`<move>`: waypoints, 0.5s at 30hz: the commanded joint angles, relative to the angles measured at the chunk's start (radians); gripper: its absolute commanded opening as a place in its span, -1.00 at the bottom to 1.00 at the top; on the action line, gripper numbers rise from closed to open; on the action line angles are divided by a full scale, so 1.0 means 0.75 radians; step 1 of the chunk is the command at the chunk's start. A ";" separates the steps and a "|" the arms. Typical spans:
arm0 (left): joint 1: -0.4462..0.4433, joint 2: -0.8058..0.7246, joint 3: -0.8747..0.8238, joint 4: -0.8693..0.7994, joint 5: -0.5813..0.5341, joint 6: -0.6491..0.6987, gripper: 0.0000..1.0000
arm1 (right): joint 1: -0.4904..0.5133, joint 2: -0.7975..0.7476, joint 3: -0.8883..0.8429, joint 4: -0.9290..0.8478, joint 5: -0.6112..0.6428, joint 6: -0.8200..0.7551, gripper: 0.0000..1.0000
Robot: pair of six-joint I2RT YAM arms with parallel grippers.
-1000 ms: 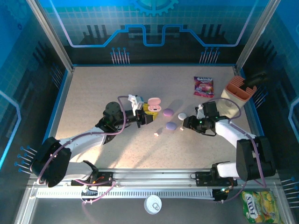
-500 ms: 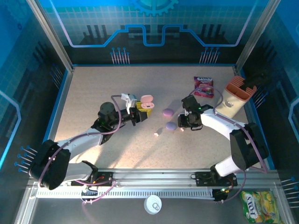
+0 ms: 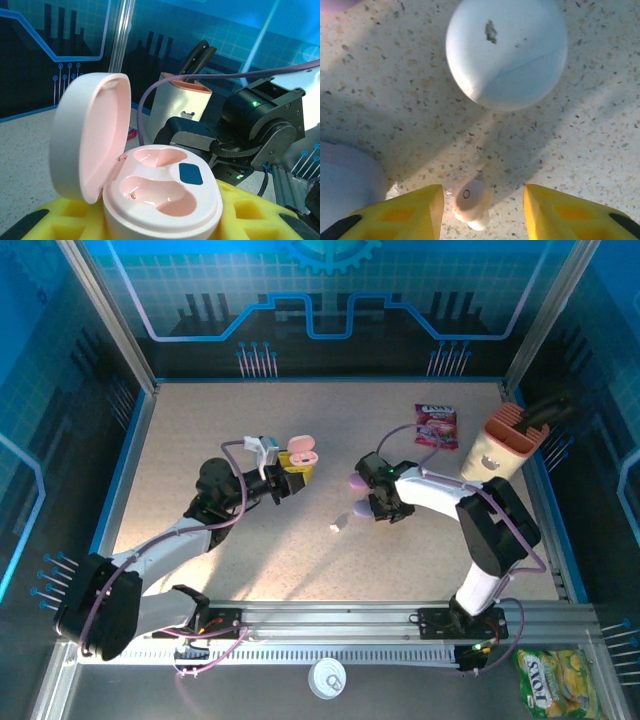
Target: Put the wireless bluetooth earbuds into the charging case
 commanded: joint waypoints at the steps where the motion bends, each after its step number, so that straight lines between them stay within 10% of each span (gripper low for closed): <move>1: 0.013 -0.033 0.001 -0.002 0.045 0.004 -0.55 | 0.026 0.050 0.048 -0.062 0.046 0.026 -0.12; 15: 0.014 -0.030 -0.008 0.005 0.051 -0.004 -0.54 | 0.040 0.052 0.073 -0.155 0.073 0.007 -0.19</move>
